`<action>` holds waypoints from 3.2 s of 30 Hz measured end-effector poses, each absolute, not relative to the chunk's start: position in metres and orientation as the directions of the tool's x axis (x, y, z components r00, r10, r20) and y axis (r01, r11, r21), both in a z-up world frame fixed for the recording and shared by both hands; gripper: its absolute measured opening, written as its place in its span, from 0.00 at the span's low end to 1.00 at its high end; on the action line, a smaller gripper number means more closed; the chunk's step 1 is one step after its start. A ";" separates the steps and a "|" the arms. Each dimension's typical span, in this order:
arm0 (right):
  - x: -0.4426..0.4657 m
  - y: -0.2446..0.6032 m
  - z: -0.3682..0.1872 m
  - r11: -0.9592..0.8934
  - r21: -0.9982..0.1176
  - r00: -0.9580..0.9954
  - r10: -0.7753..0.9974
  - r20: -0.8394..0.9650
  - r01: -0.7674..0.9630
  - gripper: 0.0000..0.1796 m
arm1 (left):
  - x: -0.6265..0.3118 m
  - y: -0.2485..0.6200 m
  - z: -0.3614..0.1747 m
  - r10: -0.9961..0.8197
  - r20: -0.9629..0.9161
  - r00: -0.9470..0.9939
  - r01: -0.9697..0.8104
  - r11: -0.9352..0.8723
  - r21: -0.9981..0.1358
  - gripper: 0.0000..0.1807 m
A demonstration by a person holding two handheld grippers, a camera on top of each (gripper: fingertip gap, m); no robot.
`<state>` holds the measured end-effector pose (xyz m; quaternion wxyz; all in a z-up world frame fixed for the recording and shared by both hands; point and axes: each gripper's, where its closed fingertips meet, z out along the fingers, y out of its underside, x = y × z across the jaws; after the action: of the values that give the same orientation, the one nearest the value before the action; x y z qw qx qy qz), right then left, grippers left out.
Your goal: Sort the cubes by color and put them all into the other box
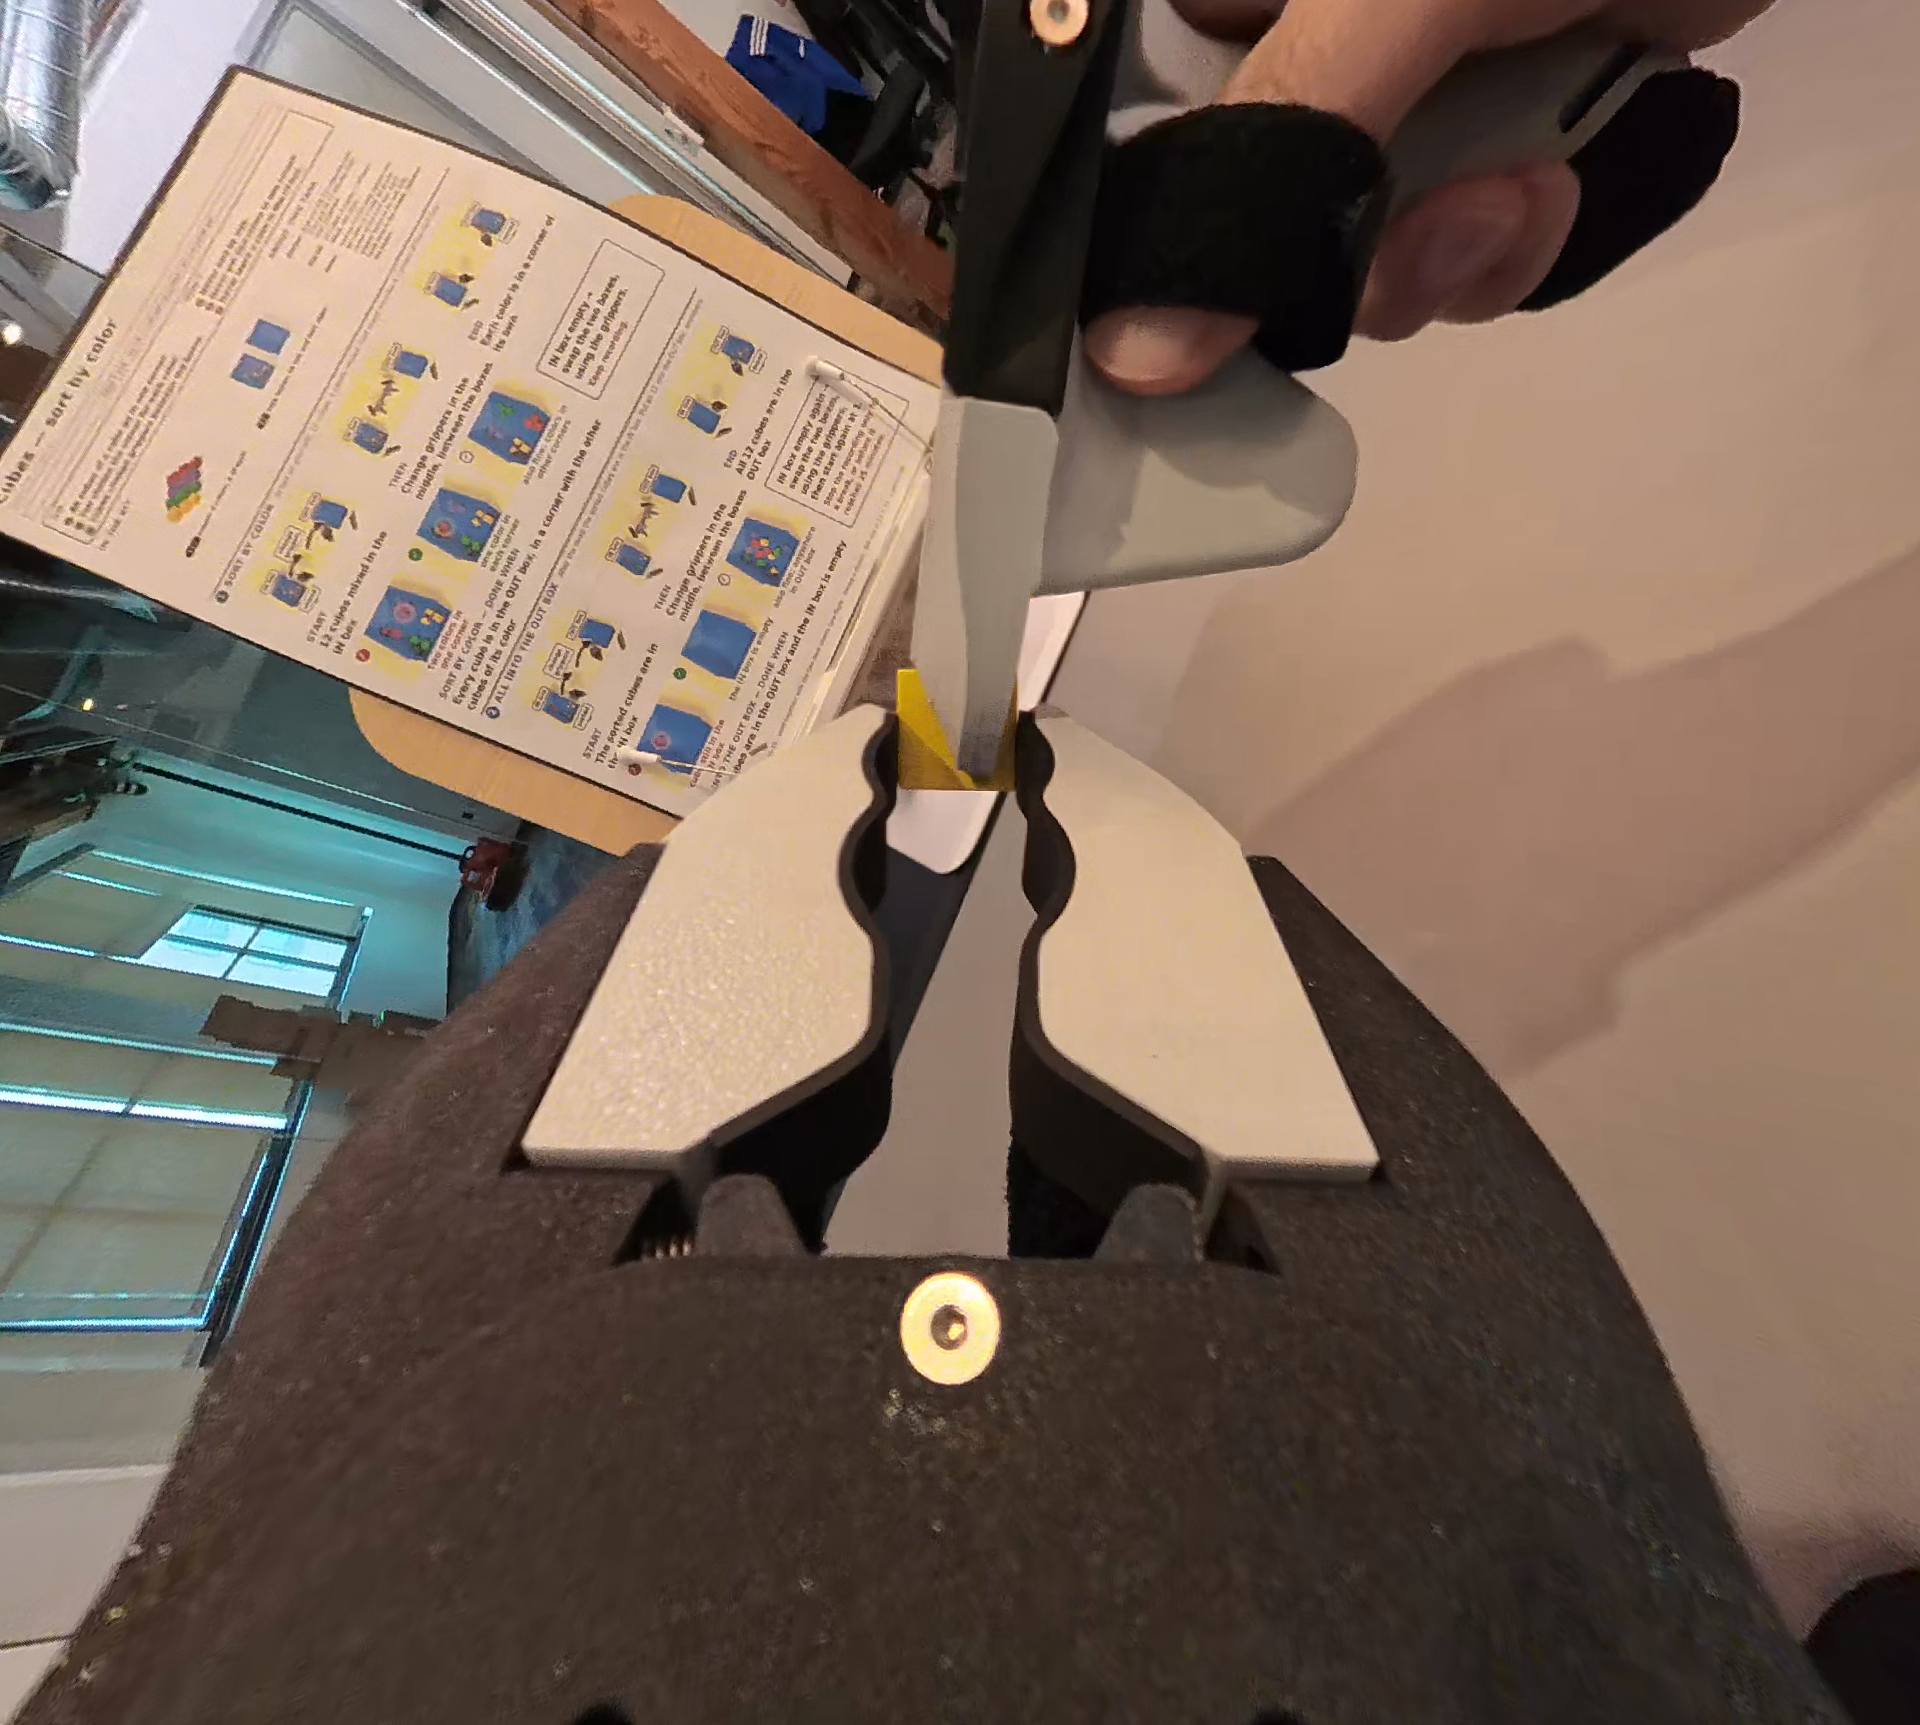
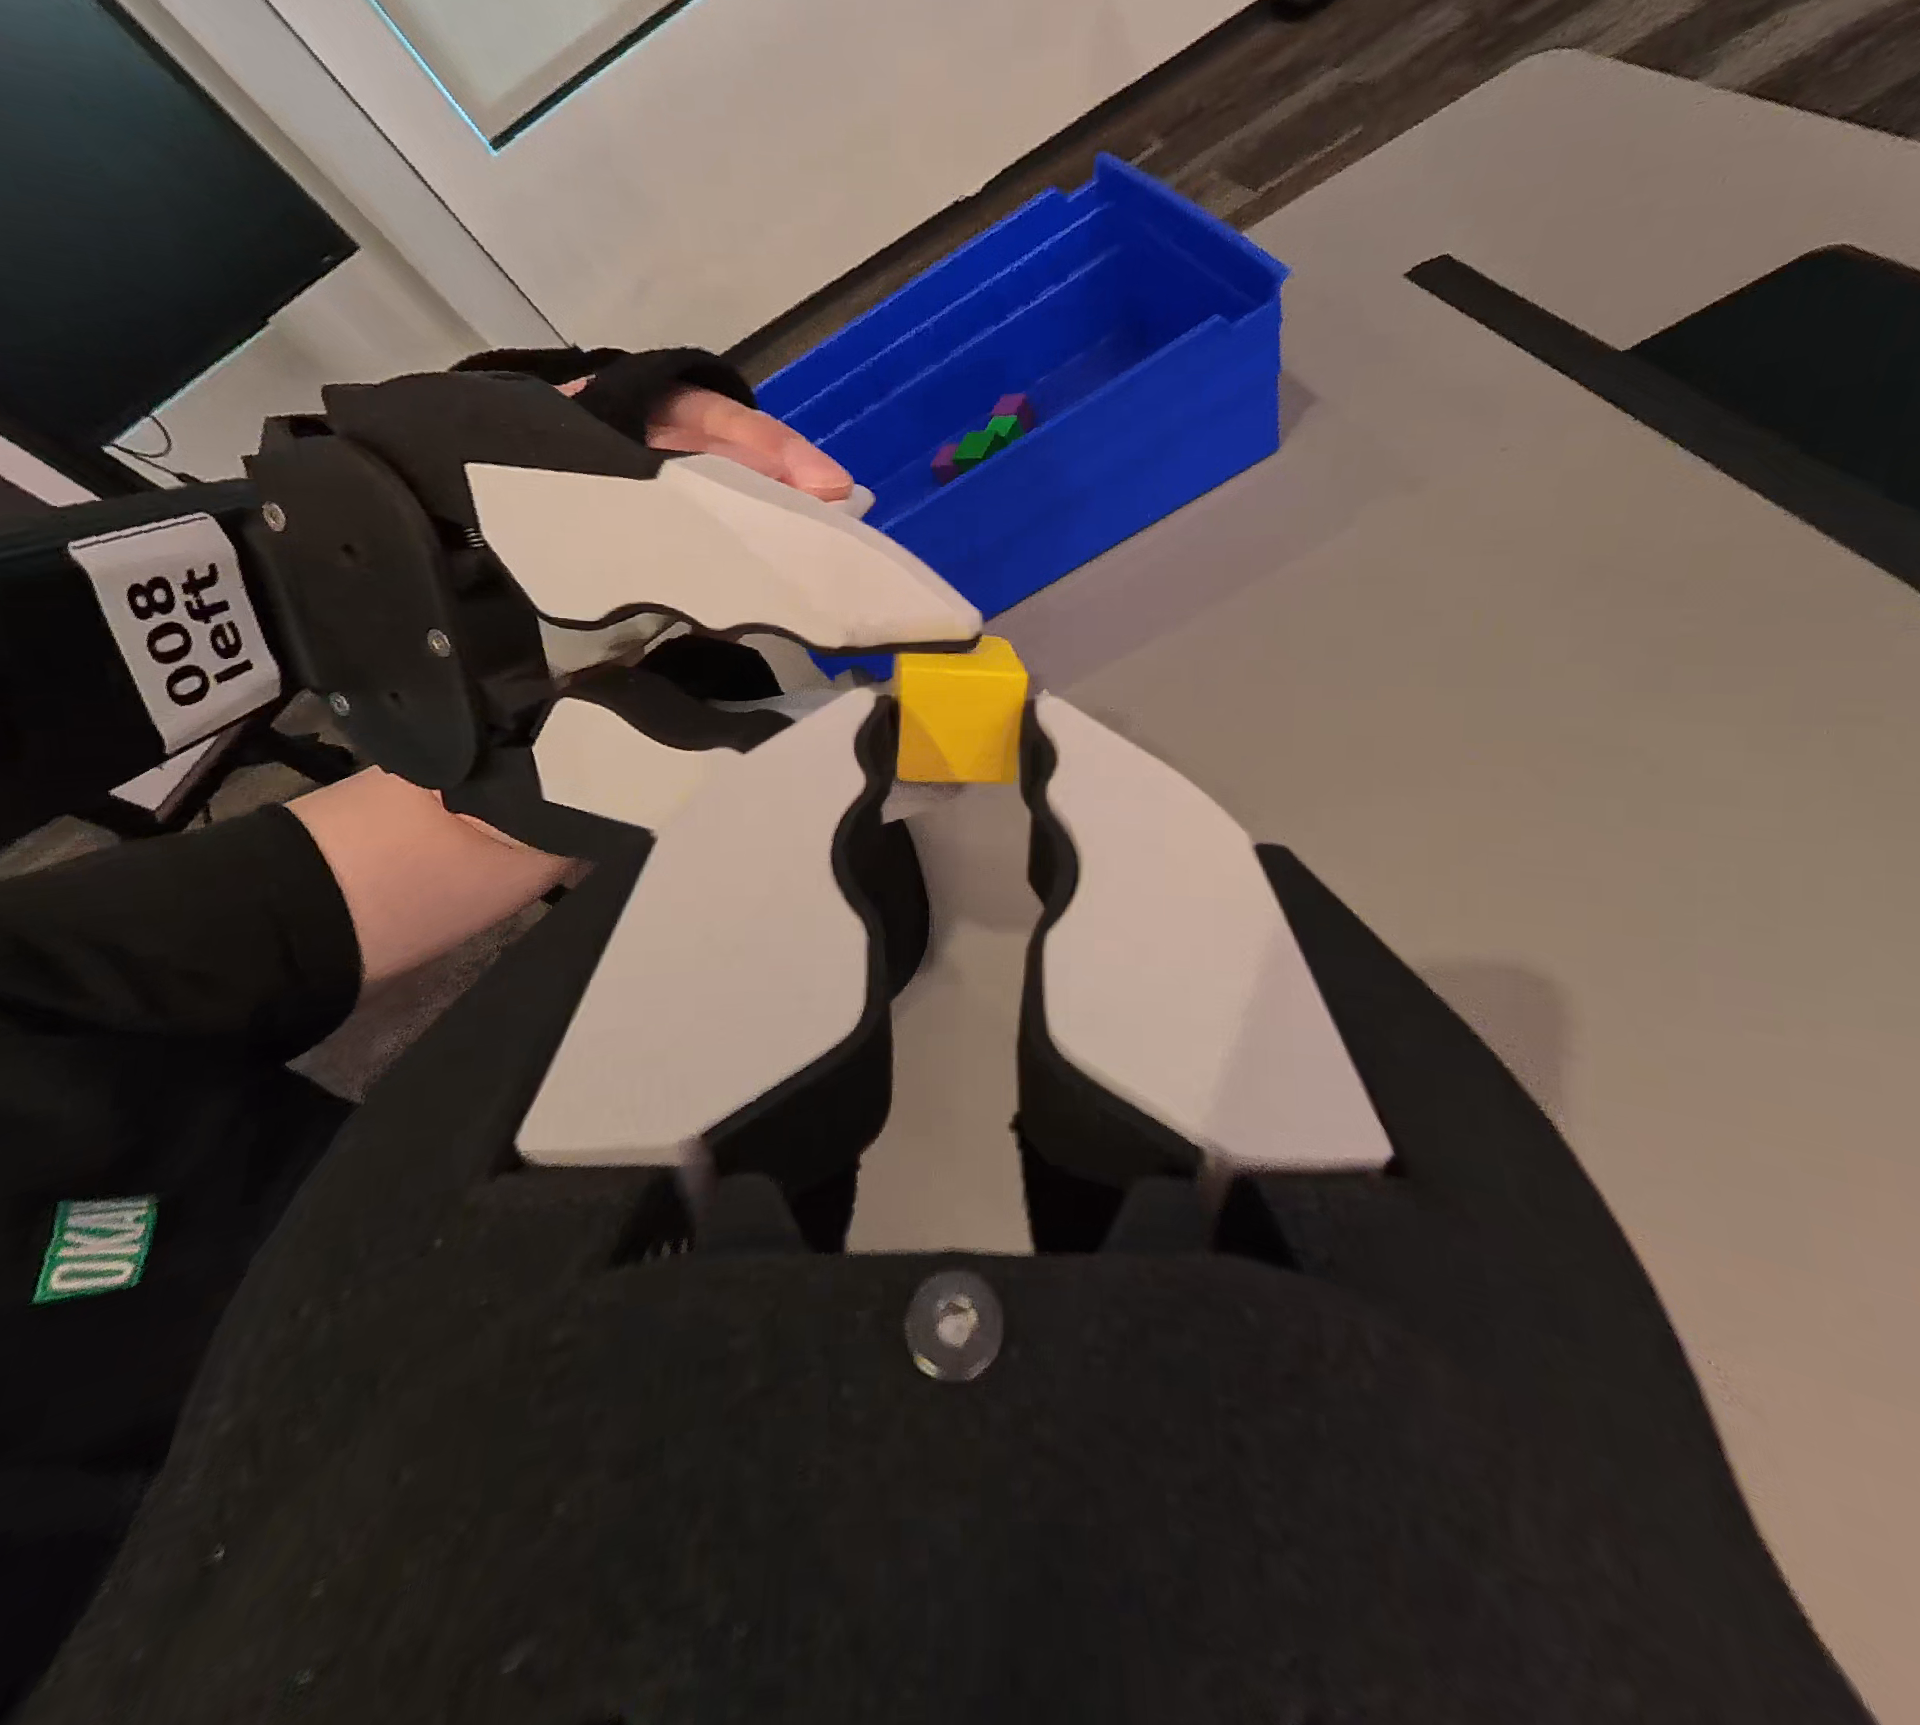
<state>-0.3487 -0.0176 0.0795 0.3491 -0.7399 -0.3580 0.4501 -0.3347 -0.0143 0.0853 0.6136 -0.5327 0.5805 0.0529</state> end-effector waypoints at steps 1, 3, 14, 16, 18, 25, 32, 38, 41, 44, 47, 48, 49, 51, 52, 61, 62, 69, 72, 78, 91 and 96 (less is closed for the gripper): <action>-0.348 -0.016 0.079 -0.503 -0.839 0.342 0.841 -0.420 0.207 0.12 | -0.335 -0.013 0.084 -0.553 -0.769 0.321 -0.688 0.422 -0.591 0.12; -0.346 -0.016 0.080 -0.501 -0.844 0.338 0.841 -0.422 0.192 0.12 | -0.333 -0.014 0.084 -0.553 -0.762 0.335 -0.680 0.418 -0.603 0.12; -0.088 0.005 0.098 -0.456 -0.863 0.763 0.632 -0.140 0.219 0.12 | -0.392 -0.052 0.060 -0.658 -0.511 0.553 -0.522 0.204 -0.828 0.23; 0.033 0.011 0.075 -0.606 -0.763 0.919 0.392 -0.041 0.224 0.12 | -0.416 -0.056 0.050 -0.674 -0.432 0.600 -0.485 0.123 -0.866 0.21; 0.132 0.000 0.034 -0.786 -0.584 0.971 0.240 0.013 0.202 0.12 | -0.437 -0.057 0.044 -0.673 -0.370 0.640 -0.459 0.051 -0.887 0.21; 0.280 -0.029 -0.103 -0.991 -0.112 0.995 0.068 0.068 0.076 0.12 | -0.454 -0.062 0.059 -0.631 -0.274 0.726 -0.356 -0.004 -0.935 0.19; 0.315 -0.009 -0.138 -0.992 -0.087 0.987 0.075 0.141 0.088 0.12 | -0.437 -0.068 0.067 -0.613 -0.334 0.716 -0.425 -0.003 -0.905 0.19; 0.327 0.004 -0.142 -0.989 -0.113 0.983 0.079 0.167 0.098 0.12 | -0.421 -0.077 0.071 -0.615 -0.381 0.691 -0.471 0.017 -0.882 0.19; 0.328 0.012 -0.142 -0.982 -0.157 0.983 0.079 0.168 0.106 0.13 | -0.416 -0.080 0.074 -0.615 -0.391 0.685 -0.479 0.025 -0.878 0.19; 0.323 0.017 -0.134 -0.969 -0.204 0.979 0.102 0.179 0.138 0.23 | -0.413 -0.085 0.078 -0.620 -0.387 0.683 -0.474 0.027 -0.880 0.19; 0.314 0.015 -0.106 -0.948 -0.239 0.959 0.150 0.241 0.208 0.25 | -0.414 -0.089 0.084 -0.609 -0.408 0.680 -0.484 0.046 -0.874 0.19; 0.309 0.016 -0.090 -0.934 -0.278 0.953 0.153 0.262 0.226 0.25 | -0.417 -0.089 0.087 -0.596 -0.420 0.684 -0.488 0.054 -0.871 0.19; 0.300 0.018 -0.073 -0.911 -0.331 0.949 0.155 0.274 0.245 0.25 | -0.422 -0.088 0.090 -0.580 -0.431 0.692 -0.492 0.060 -0.869 0.19; 0.274 0.018 -0.036 -0.844 -0.459 0.950 0.170 0.263 0.279 0.24 | -0.440 -0.084 0.096 -0.538 -0.440 0.719 -0.493 0.052 -0.868 0.19; 0.259 0.016 -0.019 -0.805 -0.516 0.950 0.182 0.252 0.291 0.24 | -0.453 -0.081 0.098 -0.517 -0.440 0.734 -0.493 0.039 -0.869 0.19; 0.116 -0.034 0.042 -0.475 -0.815 0.896 0.429 0.114 0.331 0.20 | -0.626 -0.034 0.039 -0.470 -0.392 0.791 -0.592 -0.428 -0.683 0.22; 0.110 -0.035 0.039 -0.464 -0.818 0.891 0.437 0.122 0.340 0.20 | -0.644 -0.032 0.023 -0.488 -0.383 0.784 -0.611 -0.499 -0.615 0.24; 0.085 -0.026 0.006 -0.536 -0.769 0.881 0.468 0.072 0.348 0.22 | -0.686 -0.012 -0.061 -0.746 -0.403 0.530 -0.846 -0.431 -0.315 0.23; 0.065 -0.026 0.012 -0.527 -0.780 0.866 0.499 0.038 0.338 0.22 | -0.668 -0.003 -0.083 -0.829 -0.388 0.403 -0.906 -0.303 -0.295 0.25; 0.039 -0.035 0.015 -0.546 -0.747 0.844 0.535 0.036 0.379 0.21 | -0.666 0.024 -0.113 -0.874 -0.358 0.327 -0.936 -0.249 -0.247 0.29; -0.023 -0.039 0.022 -0.528 -0.722 0.772 0.636 0.013 0.447 0.20 | -0.663 0.033 -0.089 -0.835 -0.393 0.385 -0.899 -0.242 -0.366 0.16; -0.122 -0.028 0.044 -0.477 -0.805 0.639 0.752 -0.165 0.353 0.20 | -0.573 0.018 0.019 -0.749 -0.495 0.439 -0.724 0.032 -0.689 0.15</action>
<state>-0.1216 -0.0276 0.0439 0.3845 -0.8194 -0.3371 0.2589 -0.5732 0.0180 0.0190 0.4854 -0.6957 0.5294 -0.0133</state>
